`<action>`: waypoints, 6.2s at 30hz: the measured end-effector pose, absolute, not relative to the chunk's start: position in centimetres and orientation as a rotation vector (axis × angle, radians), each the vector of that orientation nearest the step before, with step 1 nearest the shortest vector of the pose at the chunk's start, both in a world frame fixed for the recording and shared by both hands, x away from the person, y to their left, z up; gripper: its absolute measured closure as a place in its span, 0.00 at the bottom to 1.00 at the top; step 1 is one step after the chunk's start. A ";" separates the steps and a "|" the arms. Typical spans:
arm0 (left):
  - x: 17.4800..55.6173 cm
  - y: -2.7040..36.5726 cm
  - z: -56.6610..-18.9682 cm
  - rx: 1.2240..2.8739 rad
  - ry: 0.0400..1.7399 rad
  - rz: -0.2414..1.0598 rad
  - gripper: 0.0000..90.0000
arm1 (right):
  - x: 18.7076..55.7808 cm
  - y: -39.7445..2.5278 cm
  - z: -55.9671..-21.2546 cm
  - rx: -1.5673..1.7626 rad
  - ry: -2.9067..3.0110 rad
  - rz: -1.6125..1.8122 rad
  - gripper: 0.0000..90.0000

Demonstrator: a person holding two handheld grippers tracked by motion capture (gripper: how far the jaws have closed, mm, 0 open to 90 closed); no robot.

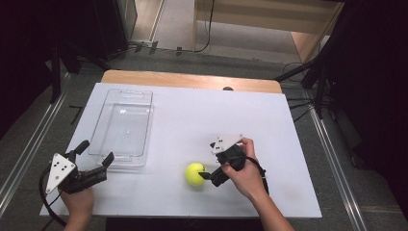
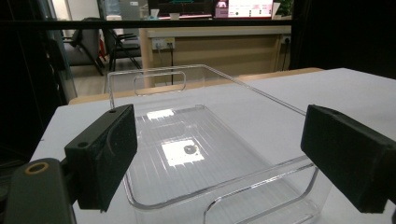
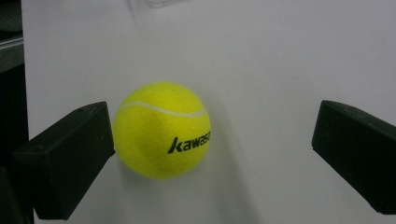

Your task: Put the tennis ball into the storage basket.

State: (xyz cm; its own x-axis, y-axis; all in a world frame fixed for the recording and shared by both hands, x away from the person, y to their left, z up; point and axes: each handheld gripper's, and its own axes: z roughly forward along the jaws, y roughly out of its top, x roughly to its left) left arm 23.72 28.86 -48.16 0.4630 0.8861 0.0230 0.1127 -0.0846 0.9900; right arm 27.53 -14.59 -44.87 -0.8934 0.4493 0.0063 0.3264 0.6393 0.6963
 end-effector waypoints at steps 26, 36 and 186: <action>23.8 28.9 -48.2 1.531 0.904 0.818 0.13 | 27.7 -11.5 -46.6 0.564 2.830 0.947 0.00; 23.7 28.9 -48.1 1.534 0.903 0.818 0.13 | 27.9 -10.8 -47.3 0.573 2.891 0.886 0.05; 23.8 29.0 -48.1 1.524 0.896 0.800 0.13 | 31.7 -5.5 -41.8 0.436 2.951 0.883 0.26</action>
